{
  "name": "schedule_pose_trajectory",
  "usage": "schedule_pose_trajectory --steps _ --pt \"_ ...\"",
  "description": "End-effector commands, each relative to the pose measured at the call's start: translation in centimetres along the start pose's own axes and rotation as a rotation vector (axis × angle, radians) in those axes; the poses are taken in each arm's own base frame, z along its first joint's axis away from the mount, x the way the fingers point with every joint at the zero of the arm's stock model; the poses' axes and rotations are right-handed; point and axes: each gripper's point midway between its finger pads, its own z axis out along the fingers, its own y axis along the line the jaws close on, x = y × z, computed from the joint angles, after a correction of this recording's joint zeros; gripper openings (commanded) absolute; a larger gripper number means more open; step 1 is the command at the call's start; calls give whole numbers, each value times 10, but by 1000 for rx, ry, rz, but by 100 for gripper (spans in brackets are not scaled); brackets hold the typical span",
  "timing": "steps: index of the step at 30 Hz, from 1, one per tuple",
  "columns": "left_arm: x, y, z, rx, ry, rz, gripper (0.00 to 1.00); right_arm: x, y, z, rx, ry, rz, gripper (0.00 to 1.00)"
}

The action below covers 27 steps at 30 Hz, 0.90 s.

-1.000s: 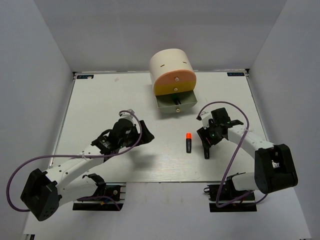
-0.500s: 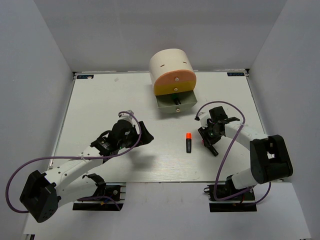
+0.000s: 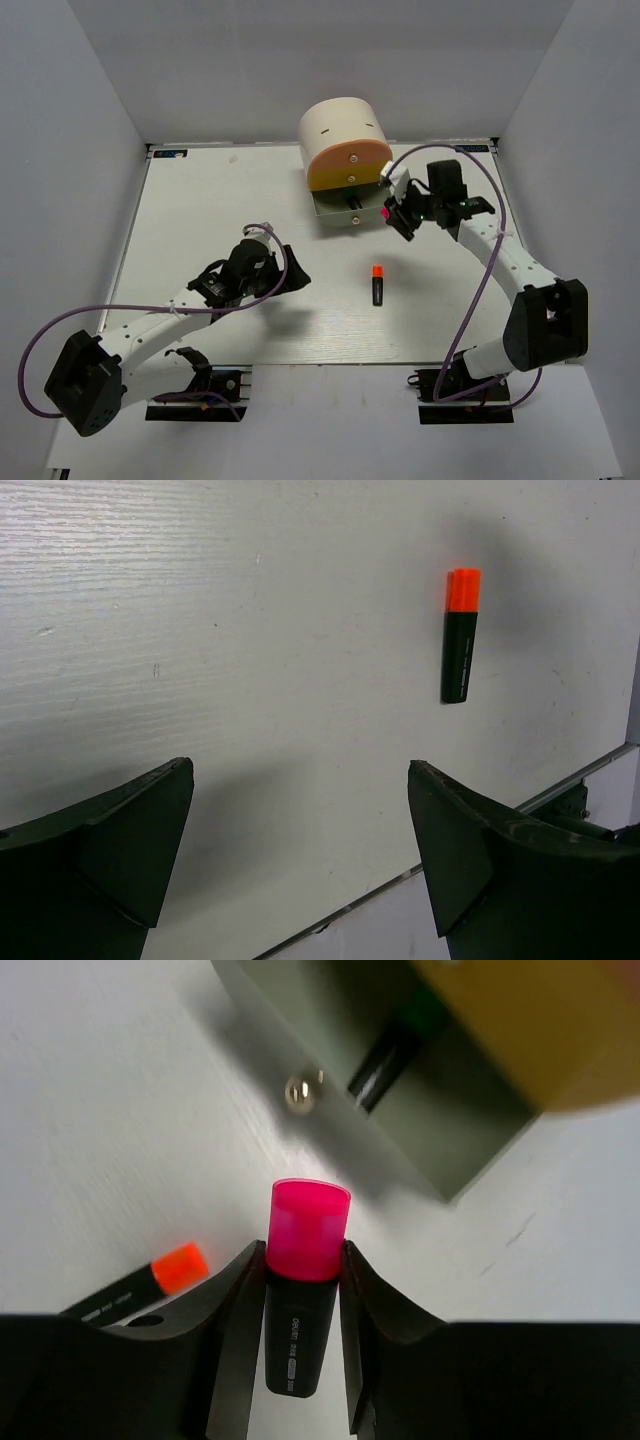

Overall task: Sort the stationery into containers
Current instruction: Pick up the pen from the center of the board, then place the pen in the drawer.

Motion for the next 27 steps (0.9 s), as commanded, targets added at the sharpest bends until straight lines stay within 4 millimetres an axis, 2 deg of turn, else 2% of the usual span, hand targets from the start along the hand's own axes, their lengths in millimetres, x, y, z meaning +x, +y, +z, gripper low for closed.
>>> schedule_pose_trajectory --steps 1,2,4,5,7,8,11,12,13,15,17,18,21,23,24,25,26,27 --pt "1 -7 0 36 0 11 97 -82 -11 -1 -74 -260 -208 7" --pt "1 -7 0 36 0 2 97 -100 -12 -4 -93 -307 -245 7" --pt "-3 -10 -2 49 -13 2 97 -113 -18 2 -115 -334 -318 8" --pt "-3 -10 -2 49 -13 2 97 -112 -13 13 -177 -351 -326 8" --pt "-1 -9 0 43 -6 2 97 -128 -19 18 -192 -389 -407 8" --pt "0 -10 -1 49 0 2 97 -122 -18 32 -229 -391 -400 8" --pt "1 -19 4 70 18 8 97 -135 -20 39 -232 -435 -486 8" --pt "-1 -20 5 70 18 8 96 -129 -19 51 -250 -429 -498 8" --pt "4 -18 8 62 38 7 96 -131 -20 52 -254 -438 -527 8" --pt "-1 -25 10 78 36 8 96 -122 -18 64 -271 -429 -568 11" --pt "-1 -27 15 78 49 8 95 -115 -18 72 -266 -425 -609 20" --pt "-5 -31 16 82 44 8 95 -111 -20 75 -255 -418 -615 28" --pt "-4 -45 23 107 68 30 95 -107 -20 77 -250 -407 -623 41" --pt "-6 -55 27 126 72 47 94 -105 -18 72 -253 -406 -622 45" --pt "-14 -65 28 150 62 48 94 -107 -17 68 -248 -411 -621 45" --pt "-9 -66 35 140 83 67 94 -110 -17 62 -237 -417 -627 45" --pt "-12 -80 36 166 85 77 94 -107 -15 60 -237 -416 -616 46" --pt "-13 -80 40 157 94 87 94 -106 -12 55 -230 -420 -613 46"
